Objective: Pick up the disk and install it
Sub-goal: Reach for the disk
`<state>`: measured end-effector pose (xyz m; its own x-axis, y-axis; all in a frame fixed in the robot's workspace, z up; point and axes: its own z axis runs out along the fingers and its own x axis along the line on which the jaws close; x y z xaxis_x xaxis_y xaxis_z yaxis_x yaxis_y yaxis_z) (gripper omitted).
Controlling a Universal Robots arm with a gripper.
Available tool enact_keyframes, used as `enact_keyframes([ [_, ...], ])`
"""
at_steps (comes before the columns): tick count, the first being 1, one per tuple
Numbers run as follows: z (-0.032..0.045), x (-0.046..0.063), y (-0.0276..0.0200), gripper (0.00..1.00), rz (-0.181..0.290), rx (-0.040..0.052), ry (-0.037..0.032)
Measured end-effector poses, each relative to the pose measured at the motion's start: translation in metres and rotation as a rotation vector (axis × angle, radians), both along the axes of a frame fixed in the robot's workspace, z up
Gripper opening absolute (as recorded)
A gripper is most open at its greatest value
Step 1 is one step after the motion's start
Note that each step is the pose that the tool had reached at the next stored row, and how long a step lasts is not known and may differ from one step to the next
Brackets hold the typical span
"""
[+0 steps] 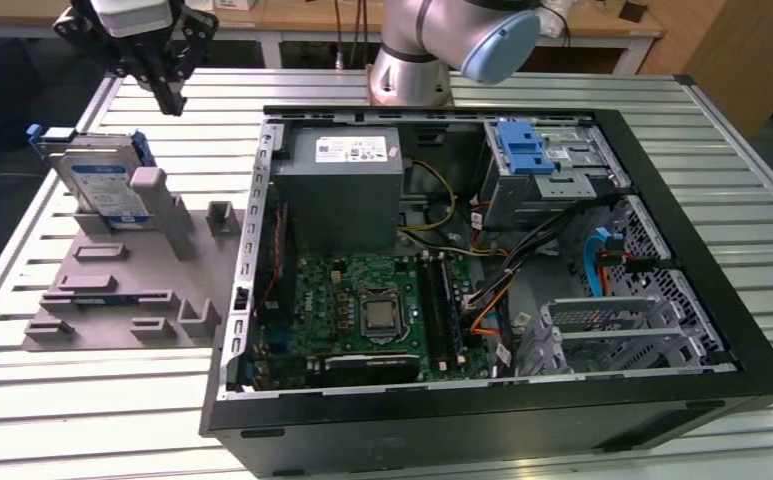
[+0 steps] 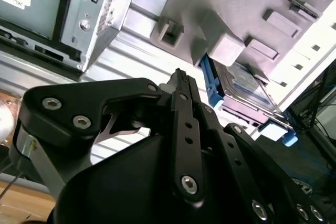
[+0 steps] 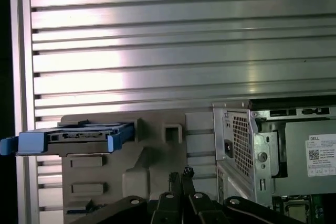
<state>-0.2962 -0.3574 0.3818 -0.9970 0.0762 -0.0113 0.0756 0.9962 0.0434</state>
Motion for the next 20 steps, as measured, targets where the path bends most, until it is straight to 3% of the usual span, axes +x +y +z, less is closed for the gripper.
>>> enact_keyframes([
  [6,-0.0019,-0.024,0.0100,0.15,0.000,-0.0001,0.0009],
  [12,-0.0034,-0.037,0.0121,0.15,0.000,0.0001,0.0009],
  [20,-0.0042,-0.053,0.0188,0.11,0.000,0.0018,0.0064],
])
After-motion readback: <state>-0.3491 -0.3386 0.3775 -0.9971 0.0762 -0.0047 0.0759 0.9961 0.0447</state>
